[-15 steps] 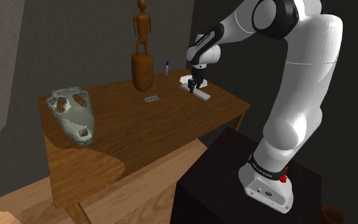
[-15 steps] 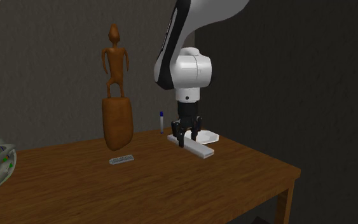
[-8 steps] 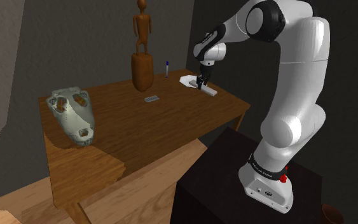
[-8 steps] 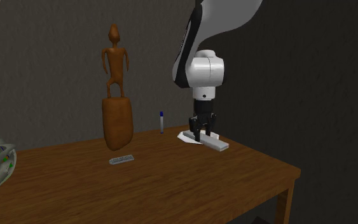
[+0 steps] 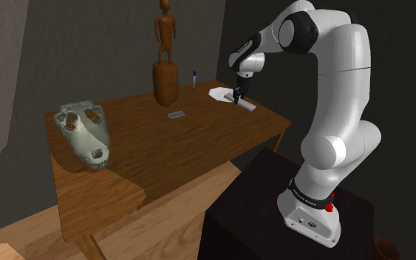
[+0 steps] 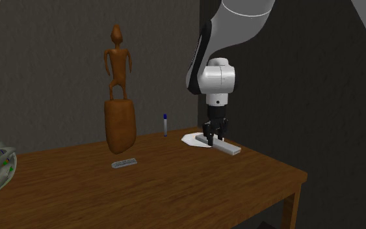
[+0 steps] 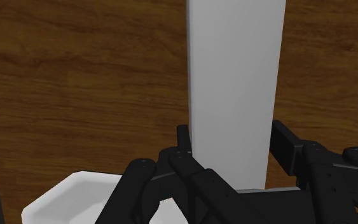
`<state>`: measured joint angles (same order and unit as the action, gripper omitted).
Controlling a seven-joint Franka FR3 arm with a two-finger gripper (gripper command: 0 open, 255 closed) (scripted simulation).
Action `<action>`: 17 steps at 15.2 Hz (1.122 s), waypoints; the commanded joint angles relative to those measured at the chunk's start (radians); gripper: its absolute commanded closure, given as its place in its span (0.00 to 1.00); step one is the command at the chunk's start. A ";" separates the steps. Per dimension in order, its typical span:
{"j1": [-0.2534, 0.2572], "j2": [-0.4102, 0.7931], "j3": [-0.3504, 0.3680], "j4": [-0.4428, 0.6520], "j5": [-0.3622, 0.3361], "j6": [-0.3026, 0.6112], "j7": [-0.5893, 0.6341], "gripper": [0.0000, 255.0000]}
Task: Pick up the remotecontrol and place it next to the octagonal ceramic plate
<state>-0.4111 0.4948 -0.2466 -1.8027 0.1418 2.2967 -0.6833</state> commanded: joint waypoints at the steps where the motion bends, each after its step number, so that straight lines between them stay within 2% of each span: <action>1: -0.004 0.017 0.003 -0.004 0.006 0.021 -0.006 1.00; 10: -0.016 0.096 0.020 -0.010 0.029 0.105 -0.020 1.00; 17: -0.016 0.096 0.020 -0.010 0.029 0.105 -0.020 1.00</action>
<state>-0.4272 0.5909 -0.2268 -1.8126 0.1712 2.4013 -0.7033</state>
